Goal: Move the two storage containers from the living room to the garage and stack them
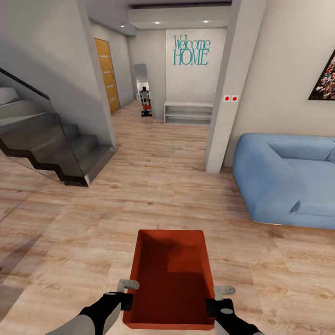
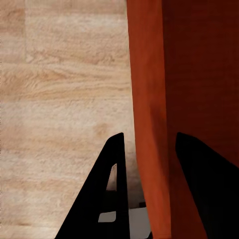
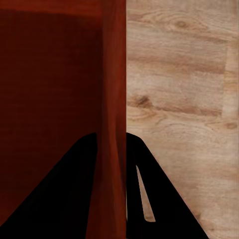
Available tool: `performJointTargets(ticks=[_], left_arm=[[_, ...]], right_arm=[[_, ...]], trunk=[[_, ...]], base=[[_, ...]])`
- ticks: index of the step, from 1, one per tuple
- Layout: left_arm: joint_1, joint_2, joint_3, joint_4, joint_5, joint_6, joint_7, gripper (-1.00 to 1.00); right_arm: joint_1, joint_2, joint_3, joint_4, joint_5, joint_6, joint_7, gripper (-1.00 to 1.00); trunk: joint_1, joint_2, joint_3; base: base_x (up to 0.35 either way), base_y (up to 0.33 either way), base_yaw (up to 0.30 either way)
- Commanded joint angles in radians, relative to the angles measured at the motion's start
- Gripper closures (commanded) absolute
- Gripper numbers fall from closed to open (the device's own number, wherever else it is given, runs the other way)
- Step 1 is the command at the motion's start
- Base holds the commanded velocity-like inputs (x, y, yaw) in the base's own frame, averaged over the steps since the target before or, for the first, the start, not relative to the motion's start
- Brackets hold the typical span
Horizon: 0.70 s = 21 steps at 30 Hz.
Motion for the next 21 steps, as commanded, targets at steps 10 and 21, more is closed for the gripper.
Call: performJointTargets(ticks=[10,21], left_arm=[[0.0,0.0,0.0,-0.002,-0.019,0.006,0.005,1.0],[0.0,-0.001,0.0,-0.002,-0.02,0.006,0.005,1.0]], right_arm=[[-0.001,-0.002,0.0,0.002,-0.006,-0.006,-0.007,1.0],[-0.001,0.003,0.0,0.002,-0.006,-0.006,-0.006,1.0]], trunk=[[0.001,-0.001,-0.001],[0.001,-0.001,-0.001]], base=[[0.325,0.0,0.0],[0.324,0.0,0.0]])
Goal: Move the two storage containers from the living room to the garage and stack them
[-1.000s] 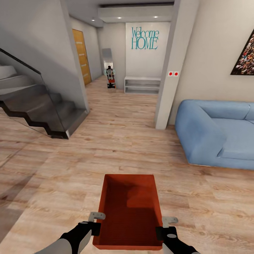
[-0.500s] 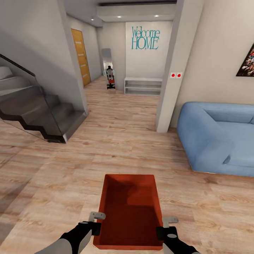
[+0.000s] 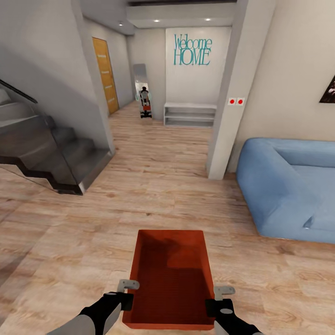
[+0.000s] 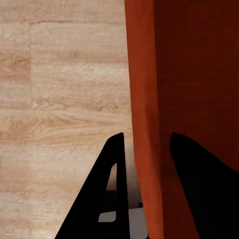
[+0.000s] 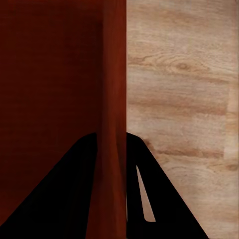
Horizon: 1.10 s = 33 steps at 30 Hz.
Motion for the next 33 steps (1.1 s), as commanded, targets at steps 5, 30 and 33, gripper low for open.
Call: performJointTargets(ticks=[5,30,33], left_arm=[[0.0,0.0,0.0,-0.002,-0.022,0.007,0.005,1.0],[0.0,0.0,0.0,-0.002,-0.022,0.007,0.005,1.0],[0.0,0.0,0.0,-0.002,-0.022,0.007,0.005,1.0]], right_arm=[[-0.001,0.0,0.001,0.0,-0.007,-0.005,-0.005,1.0],[-0.001,-0.004,0.001,0.0,-0.007,-0.005,-0.004,1.0],[-0.001,-0.005,0.001,0.0,-0.007,-0.005,-0.005,1.0]], trunk=[[0.001,-0.001,-0.001],[0.001,-0.001,-0.001],[0.001,-0.001,-0.001]], base=[[0.324,0.0,0.0],[0.324,0.0,0.0],[0.325,0.0,0.0]])
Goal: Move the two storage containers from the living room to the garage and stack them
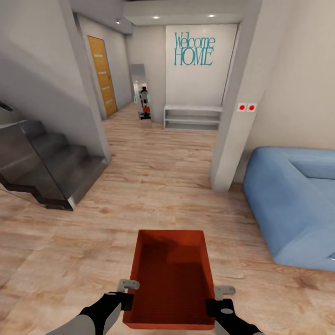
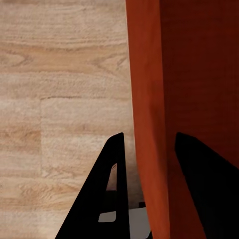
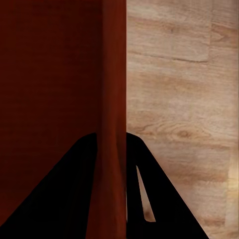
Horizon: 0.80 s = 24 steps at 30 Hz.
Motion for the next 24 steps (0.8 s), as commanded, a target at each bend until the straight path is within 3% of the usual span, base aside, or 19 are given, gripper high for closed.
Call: performJointTargets(ticks=[1,24], left_arm=[[0.0,0.0,0.0,-0.002,-0.019,0.006,0.005,1.0],[0.0,0.0,0.0,-0.001,-0.019,0.006,0.005,1.0]], right_arm=[[-0.001,-0.001,-0.001,0.002,-0.006,-0.006,-0.007,1.0],[-0.001,-0.003,-0.001,0.002,-0.006,-0.006,-0.006,1.0]], trunk=[[0.001,-0.001,-0.001],[0.001,-0.001,-0.001]], base=[[0.324,0.0,0.0],[0.325,0.0,0.0]])
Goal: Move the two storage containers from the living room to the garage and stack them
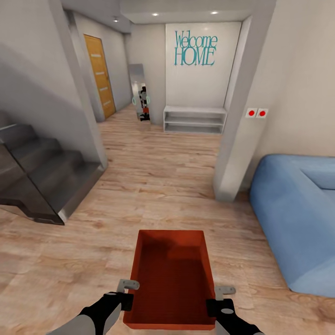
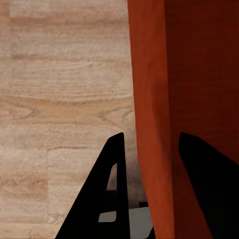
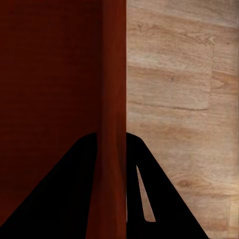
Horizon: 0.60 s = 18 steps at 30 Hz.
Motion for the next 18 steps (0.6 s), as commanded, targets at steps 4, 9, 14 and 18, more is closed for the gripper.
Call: performJointTargets(ticks=[4,9,14,18], left_arm=[[0.0,0.0,0.0,-0.002,-0.019,0.006,0.005,1.0],[0.0,0.0,0.0,-0.002,-0.019,0.006,0.005,1.0],[0.0,0.0,0.0,-0.002,-0.019,0.006,0.005,1.0],[0.0,0.0,0.0,-0.002,-0.019,0.006,0.005,1.0]], right_arm=[[-0.001,0.0,-0.003,0.002,-0.005,-0.007,-0.007,1.0],[-0.001,-0.001,-0.003,0.001,-0.005,-0.008,-0.007,1.0],[-0.001,-0.002,-0.003,0.001,-0.005,-0.008,-0.007,1.0],[-0.001,-0.002,-0.004,0.001,-0.005,-0.008,-0.007,1.0]], trunk=[[0.001,-0.001,-0.001],[0.001,-0.001,-0.002],[0.001,-0.001,-0.004],[0.001,-0.001,-0.005]], base=[[0.324,0.0,0.004],[0.324,0.0,0.175],[0.325,0.0,0.279],[0.324,0.0,0.171]])
